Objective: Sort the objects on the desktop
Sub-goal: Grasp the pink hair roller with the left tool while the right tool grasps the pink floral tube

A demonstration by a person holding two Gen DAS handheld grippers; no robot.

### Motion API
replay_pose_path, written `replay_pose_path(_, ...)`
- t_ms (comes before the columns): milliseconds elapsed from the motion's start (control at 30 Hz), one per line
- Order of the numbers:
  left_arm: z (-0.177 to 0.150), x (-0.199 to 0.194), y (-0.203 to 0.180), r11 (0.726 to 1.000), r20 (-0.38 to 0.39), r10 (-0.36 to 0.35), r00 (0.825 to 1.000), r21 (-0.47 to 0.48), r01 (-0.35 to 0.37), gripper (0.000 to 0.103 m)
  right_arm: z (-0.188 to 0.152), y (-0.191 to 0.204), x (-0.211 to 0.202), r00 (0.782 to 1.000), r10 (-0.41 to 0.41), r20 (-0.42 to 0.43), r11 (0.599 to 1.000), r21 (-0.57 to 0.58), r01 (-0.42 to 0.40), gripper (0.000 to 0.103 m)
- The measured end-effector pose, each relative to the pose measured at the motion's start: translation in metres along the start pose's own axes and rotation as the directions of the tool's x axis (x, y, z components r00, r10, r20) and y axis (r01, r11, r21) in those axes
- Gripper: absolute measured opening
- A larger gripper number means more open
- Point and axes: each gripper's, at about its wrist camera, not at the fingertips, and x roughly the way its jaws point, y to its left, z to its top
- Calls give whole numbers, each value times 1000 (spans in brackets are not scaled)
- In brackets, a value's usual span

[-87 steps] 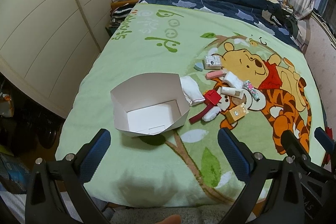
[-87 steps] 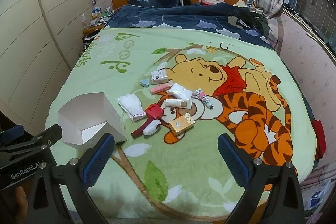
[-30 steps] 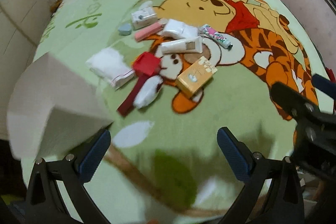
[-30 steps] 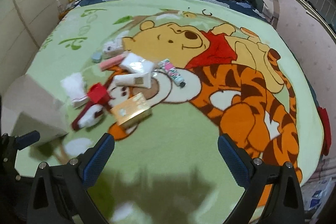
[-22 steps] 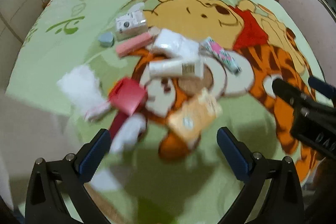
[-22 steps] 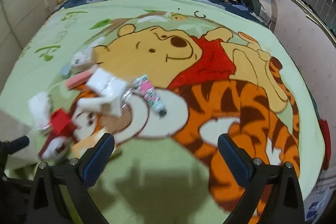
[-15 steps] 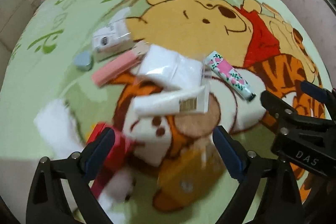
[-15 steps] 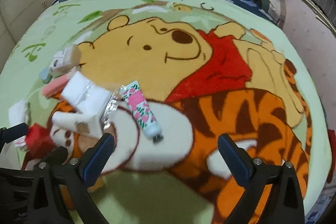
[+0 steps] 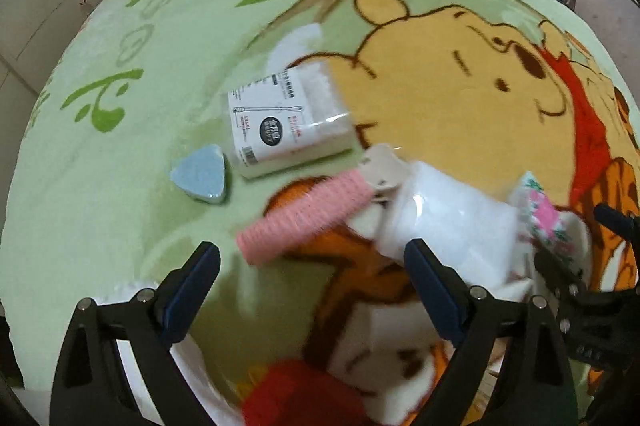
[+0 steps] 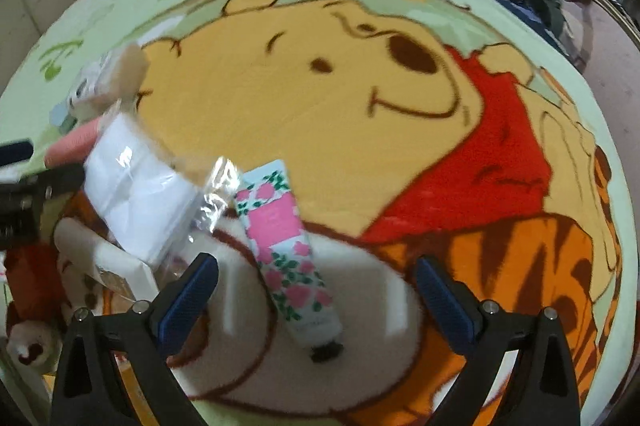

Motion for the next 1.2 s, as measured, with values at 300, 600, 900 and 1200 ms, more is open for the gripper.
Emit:
replay_pose_path(300, 8, 31, 8, 997, -12, -70, 998, -22, 69, 90, -9, 16, 18, 1000, -18, -12, 997, -81, 17, 98)
replay_pose_path(600, 6, 34, -1, 998, 10, 31, 999, 60, -31, 59, -6, 30, 17, 1000, 4, -26, 989, -150, -8, 54)
replay_pose_path(900, -8, 24, 1, 997, 8, 33, 999, 70, -33, 35, -6, 16, 6, 992, 120, -29, 990, -69, -122, 29)
replay_pose_path(1200, -11, 6, 8, 999, 6, -40, 999, 21, 40, 28, -14, 6, -13, 984, 176, 10, 984, -6, -176, 29)
